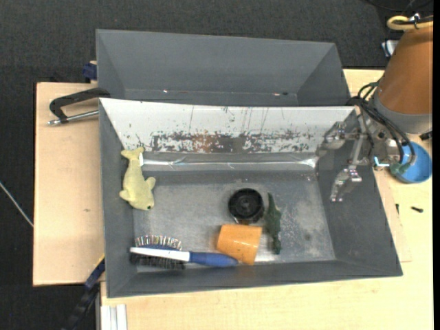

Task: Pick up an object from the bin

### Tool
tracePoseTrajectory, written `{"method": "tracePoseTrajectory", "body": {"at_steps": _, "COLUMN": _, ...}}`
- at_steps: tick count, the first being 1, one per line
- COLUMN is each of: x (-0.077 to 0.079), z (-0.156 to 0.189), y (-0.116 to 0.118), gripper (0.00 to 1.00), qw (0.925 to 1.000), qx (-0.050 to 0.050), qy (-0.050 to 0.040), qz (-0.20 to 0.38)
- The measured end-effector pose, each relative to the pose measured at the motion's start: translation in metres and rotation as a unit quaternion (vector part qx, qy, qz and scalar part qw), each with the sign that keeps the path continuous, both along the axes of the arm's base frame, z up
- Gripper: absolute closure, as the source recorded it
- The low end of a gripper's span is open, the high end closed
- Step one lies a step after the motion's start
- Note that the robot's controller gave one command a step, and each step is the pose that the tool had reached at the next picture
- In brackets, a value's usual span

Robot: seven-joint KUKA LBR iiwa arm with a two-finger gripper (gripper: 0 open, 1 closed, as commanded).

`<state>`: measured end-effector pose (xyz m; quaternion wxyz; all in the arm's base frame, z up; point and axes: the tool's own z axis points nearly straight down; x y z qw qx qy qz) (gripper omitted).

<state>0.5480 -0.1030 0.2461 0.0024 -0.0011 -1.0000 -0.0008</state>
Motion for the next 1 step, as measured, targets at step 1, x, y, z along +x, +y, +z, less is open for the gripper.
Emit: {"method": "tracePoseTrajectory", "body": {"at_steps": 1, "x": 0.0342, "z": -0.1132, "y": 0.0494, "gripper": 0.00, "qw": 0.9988, "qx": 0.001, "qy": 0.0005, "qz": -0.049}}
